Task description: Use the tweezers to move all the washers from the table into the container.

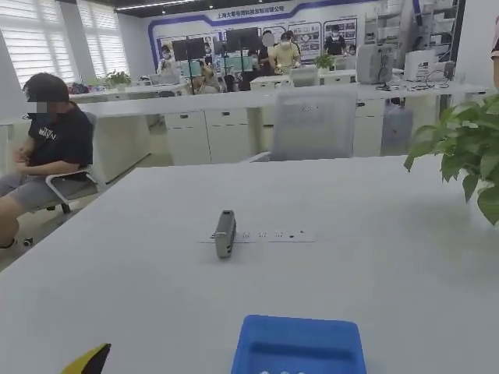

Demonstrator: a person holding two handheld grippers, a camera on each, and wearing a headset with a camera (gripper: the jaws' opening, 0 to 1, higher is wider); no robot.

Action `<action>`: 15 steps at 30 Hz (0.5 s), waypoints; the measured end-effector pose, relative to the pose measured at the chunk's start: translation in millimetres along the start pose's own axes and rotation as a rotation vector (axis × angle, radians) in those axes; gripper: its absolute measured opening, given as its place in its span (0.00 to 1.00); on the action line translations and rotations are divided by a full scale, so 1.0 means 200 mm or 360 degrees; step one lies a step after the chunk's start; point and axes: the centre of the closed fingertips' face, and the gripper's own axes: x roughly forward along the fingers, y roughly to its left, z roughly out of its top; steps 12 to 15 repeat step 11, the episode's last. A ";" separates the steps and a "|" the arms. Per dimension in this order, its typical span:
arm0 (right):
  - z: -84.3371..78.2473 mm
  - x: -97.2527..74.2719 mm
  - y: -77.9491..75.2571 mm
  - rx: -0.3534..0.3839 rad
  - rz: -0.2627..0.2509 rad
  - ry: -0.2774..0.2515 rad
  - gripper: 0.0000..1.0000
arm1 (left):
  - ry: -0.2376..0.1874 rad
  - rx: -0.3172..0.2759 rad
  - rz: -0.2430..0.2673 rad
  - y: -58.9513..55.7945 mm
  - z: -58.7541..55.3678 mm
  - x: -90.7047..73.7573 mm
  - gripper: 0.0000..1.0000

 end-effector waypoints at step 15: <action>-0.03 0.01 0.01 -0.0039 -0.0033 0.0060 0.90 | 0.0028 0.0019 -0.0019 0.02 -0.02 -0.01 0.99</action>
